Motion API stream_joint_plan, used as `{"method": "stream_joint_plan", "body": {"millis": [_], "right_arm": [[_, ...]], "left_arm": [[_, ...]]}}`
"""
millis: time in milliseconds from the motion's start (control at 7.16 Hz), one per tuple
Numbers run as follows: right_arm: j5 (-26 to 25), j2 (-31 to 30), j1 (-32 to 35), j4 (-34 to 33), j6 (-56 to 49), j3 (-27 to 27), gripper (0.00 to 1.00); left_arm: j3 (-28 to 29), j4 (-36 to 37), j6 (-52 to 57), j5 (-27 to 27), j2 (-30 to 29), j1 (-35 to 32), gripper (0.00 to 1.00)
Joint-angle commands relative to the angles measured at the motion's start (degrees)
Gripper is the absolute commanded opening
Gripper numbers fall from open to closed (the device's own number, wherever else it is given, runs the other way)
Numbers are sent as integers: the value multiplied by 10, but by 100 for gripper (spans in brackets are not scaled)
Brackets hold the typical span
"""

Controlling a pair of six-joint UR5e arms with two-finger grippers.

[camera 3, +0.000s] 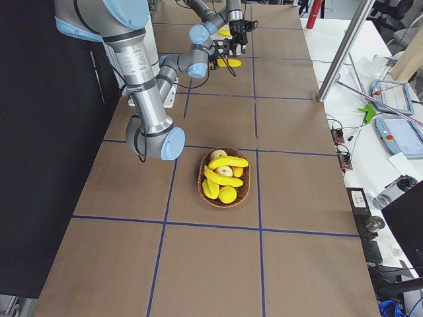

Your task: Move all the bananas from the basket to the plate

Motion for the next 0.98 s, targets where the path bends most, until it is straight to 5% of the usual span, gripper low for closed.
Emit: {"method": "stream_joint_plan", "body": {"millis": [0, 419, 698, 838], "right_arm": [[0, 1, -2, 1, -1, -1, 1], [0, 1, -2, 1, -1, -1, 1], [0, 1, -1, 1, -1, -1, 1], [1, 1, -1, 1, -2, -1, 1]], "left_arm": [[1, -1, -1, 8, -12, 27, 99], [0, -7, -1, 47, -25, 59, 96], [-6, -8, 3, 47, -21, 59, 6], [-6, -8, 6, 47, -20, 59, 0]]}}
